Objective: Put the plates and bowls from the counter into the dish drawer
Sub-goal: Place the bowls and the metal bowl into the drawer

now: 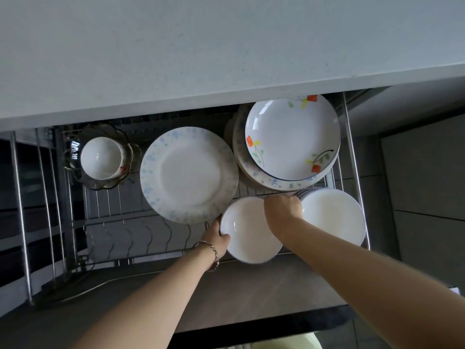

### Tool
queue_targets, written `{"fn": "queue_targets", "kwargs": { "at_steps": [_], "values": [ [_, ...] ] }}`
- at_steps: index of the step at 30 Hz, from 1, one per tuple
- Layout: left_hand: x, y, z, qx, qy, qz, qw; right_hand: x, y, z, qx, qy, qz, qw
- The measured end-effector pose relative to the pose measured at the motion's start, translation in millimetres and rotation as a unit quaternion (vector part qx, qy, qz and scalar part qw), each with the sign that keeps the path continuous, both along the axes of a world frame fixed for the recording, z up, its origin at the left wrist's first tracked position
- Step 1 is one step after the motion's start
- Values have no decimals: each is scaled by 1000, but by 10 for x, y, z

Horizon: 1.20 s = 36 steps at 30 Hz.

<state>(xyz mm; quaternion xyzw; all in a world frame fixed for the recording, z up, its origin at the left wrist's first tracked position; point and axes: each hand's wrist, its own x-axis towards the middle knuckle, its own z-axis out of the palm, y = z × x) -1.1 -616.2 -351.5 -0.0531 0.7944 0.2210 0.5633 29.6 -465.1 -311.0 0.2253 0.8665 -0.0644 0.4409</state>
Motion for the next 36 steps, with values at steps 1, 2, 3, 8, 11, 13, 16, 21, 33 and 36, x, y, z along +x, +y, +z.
{"fn": "queue_targets", "kwargs": {
  "at_steps": [1,2,3,8,11,13,16,21,33,36],
  "values": [
    [-7,9,-25,-2,0,-1,1000,-3,-11,-18,1,-10,3,1000],
    [-15,19,-48,-3,-8,-2,1000,-4,-19,-38,3,-18,4,1000],
    [-22,31,-70,-5,-19,-3,1000,-6,-25,-56,8,-23,6,1000],
    [-57,112,-162,-107,-8,-66,992,-30,-35,-109,18,-12,12,1000],
    [-19,97,-133,-86,75,-40,993,-30,-16,-113,29,5,56,998],
    [24,48,-107,-68,103,-29,992,-9,0,-139,32,23,85,996],
    [98,-17,-154,-34,108,-36,993,15,25,-129,22,23,90,995],
    [150,40,-154,-26,125,-109,986,101,51,-126,33,38,110,993],
    [-505,41,779,12,104,-156,982,-121,-95,624,-43,69,4,997],
    [-1035,-79,1319,84,146,-48,985,-481,-172,1097,-112,97,-65,987]
  ]
}}
